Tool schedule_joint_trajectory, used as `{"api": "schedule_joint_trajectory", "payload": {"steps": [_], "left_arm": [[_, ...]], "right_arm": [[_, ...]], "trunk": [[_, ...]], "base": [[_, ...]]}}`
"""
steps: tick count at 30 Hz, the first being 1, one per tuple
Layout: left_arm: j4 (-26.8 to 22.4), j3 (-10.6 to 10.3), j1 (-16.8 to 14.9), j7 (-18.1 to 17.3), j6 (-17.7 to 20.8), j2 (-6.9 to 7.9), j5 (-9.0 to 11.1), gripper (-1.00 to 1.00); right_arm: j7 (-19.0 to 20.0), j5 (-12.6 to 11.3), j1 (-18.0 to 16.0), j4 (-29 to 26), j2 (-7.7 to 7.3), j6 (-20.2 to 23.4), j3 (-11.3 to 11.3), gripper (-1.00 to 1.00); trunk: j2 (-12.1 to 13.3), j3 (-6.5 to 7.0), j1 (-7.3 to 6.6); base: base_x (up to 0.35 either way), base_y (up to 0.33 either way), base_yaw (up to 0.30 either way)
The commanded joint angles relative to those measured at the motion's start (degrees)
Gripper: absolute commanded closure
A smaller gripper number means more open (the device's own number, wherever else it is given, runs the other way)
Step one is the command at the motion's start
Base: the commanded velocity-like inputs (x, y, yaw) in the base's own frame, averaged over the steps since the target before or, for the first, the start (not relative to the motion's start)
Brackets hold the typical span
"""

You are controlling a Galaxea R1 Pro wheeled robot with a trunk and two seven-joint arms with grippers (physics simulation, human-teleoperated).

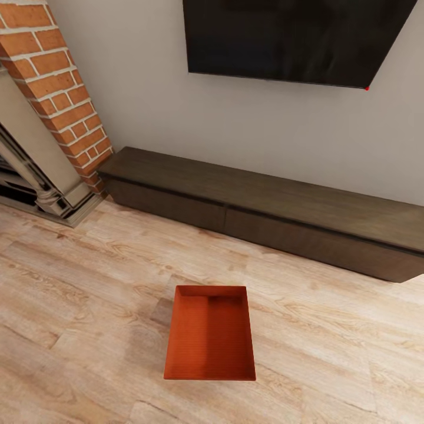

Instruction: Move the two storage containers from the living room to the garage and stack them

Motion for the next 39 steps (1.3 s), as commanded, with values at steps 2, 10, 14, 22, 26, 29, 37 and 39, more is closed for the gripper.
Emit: {"api": "schedule_joint_trajectory", "payload": {"steps": [2, 10, 14, 22, 26, 29, 37, 39], "left_arm": [[0.0, 0.2, 0.0, 0.0, -0.2, -0.02, 0.4, -1.0], [0.0, 0.2, 0.0, 0.0, -0.1, -0.02, 0.4, -1.0], [0.0, 0.2, 0.0, 0.0, -0.1, -0.02, 0.4, -1.0], [0.0, 0.2, 0.0, 0.0, -0.2, -0.02, 0.4, -1.0], [0.0, 0.2, 0.0, 0.0, -0.1, -0.02, 0.4, -1.0], [0.0, 0.2, 0.0, 0.0, -0.2, -0.02, 0.4, -1.0], [0.0, 0.2, 0.0, 0.0, -0.2, -0.02, 0.4, -1.0], [0.0, 0.2, 0.0, 0.0, -0.2, -0.02, 0.4, -1.0]], "right_arm": [[0.1, 0.0, -0.1, 0.2, 0.0, -0.4, 0.4, -1.0], [0.1, -0.1, -0.1, 0.2, 0.0, -0.4, 0.4, -1.0], [0.1, -0.2, -0.1, 0.2, 0.15, -0.3, 0.4, -1.0], [0.1, -0.1, -0.1, 0.2, 0.12, -0.3, 0.4, -1.0], [0.1, 0.0, -0.1, 0.2, 0.01, -0.4, 0.4, -1.0], [0.1, 0.0, -0.1, 0.2, 0.0, -0.4, 0.4, -1.0], [0.1, 0.0, -0.1, 0.2, -0.01, -0.4, 0.4, -1.0], [0.1, 0.0, -0.1, 0.2, -0.05, -0.4, 0.4, -1.0]], "trunk": [[0.0, -0.03, 0.0], [0.0, -0.03, 0.0], [0.0, -0.03, 0.0], [0.0, -0.3, 0.0], [0.0, -0.61, 0.0], [0.0, -0.84, 0.0], [0.0, -1.22, 0.0], [0.0, -1.23, 0.0]], "base": [[0.0, 0.0, 0.0], [0.0, 0.0, 0.0], [0.0, 0.0, 0.0], [0.0, 0.0, 0.0], [0.0, 0.0, 0.0], [0.0, 0.0, 0.0], [0.0, 0.0, 0.0], [0.0, 0.0, 0.0]]}}
